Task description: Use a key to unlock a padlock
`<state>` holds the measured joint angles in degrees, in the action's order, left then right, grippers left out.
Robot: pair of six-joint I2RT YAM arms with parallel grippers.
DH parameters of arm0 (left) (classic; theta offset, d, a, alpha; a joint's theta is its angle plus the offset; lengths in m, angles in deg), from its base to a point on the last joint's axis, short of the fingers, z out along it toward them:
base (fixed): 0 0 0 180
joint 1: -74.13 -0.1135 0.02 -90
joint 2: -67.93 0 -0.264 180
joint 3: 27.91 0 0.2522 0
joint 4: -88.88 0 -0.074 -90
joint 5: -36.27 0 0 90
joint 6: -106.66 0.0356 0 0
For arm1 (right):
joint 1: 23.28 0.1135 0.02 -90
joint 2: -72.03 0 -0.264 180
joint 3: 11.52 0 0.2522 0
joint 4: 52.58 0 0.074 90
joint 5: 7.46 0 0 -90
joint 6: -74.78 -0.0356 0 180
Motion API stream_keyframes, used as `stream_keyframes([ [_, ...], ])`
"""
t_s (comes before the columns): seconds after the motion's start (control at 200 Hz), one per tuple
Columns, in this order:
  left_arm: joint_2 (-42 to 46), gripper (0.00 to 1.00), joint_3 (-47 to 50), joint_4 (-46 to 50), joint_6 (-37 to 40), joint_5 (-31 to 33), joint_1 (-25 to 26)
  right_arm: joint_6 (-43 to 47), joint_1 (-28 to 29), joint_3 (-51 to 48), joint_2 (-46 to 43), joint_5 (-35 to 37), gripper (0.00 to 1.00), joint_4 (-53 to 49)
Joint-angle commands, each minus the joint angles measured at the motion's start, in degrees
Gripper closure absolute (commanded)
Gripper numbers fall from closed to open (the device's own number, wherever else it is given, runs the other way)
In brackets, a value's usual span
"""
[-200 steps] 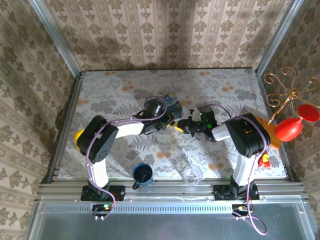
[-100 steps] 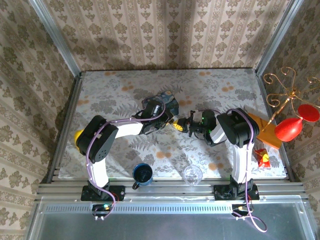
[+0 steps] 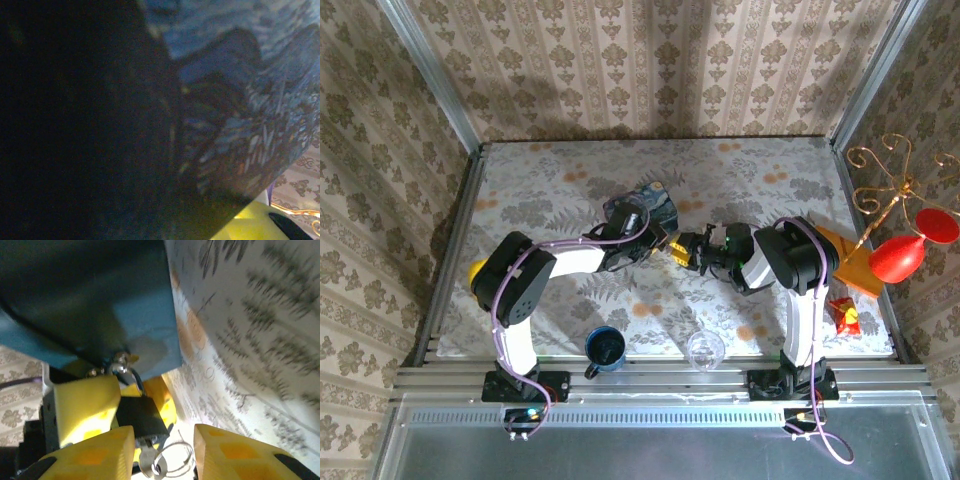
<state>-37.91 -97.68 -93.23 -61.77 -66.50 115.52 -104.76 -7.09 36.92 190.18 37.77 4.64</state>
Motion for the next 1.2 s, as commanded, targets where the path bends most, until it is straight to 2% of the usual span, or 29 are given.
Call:
stream_keyframes([
  [0.0, 1.82, 1.0, 1.11, 0.83, -1.36, -4.19, 1.05, 3.34, -0.97, -0.64, -1.33, 4.38, 0.6, -3.77],
  [0.15, 1.78, 1.0, 0.92, 1.42, -1.09, -4.1, 0.89, 9.05, -1.15, -1.27, -5.98, 5.76, 0.59, -12.7],
  [0.3, 1.43, 1.0, 0.65, 2.07, -0.72, -4.01, 0.83, 16.54, -1.15, -0.94, -12.44, 7.88, 0.58, -25.86],
  [0.445, 1.16, 1.0, 0.81, 2.05, -0.78, -4.02, 0.89, 24.46, -1.14, -0.19, -20.06, 12.04, 0.58, -39.97],
  [0.7, 1.05, 1.0, 0.81, 1.97, -0.87, -4.01, 0.89, 37.0, 0.52, 1.3, -31.3, 19.07, 0.58, -58.53],
  [0.91, 0.99, 1.0, 0.64, 1.55, -1.22, -4.28, 0.89, 42.19, 4.11, 3.05, -34.03, 19.25, 0.64, -61.46],
  [1.075, 1.08, 1.0, 0.37, 1.46, -1.2, -4.62, 0.7, 47.06, 7.7, 7.66, -32.53, 20.78, 0.67, -66.34],
  [1.195, 1.16, 1.0, 0.2, 1.51, -1.03, -4.93, 0.49, 47.94, 7.98, 9.54, -30.6, 20.87, 0.69, -67.05],
])
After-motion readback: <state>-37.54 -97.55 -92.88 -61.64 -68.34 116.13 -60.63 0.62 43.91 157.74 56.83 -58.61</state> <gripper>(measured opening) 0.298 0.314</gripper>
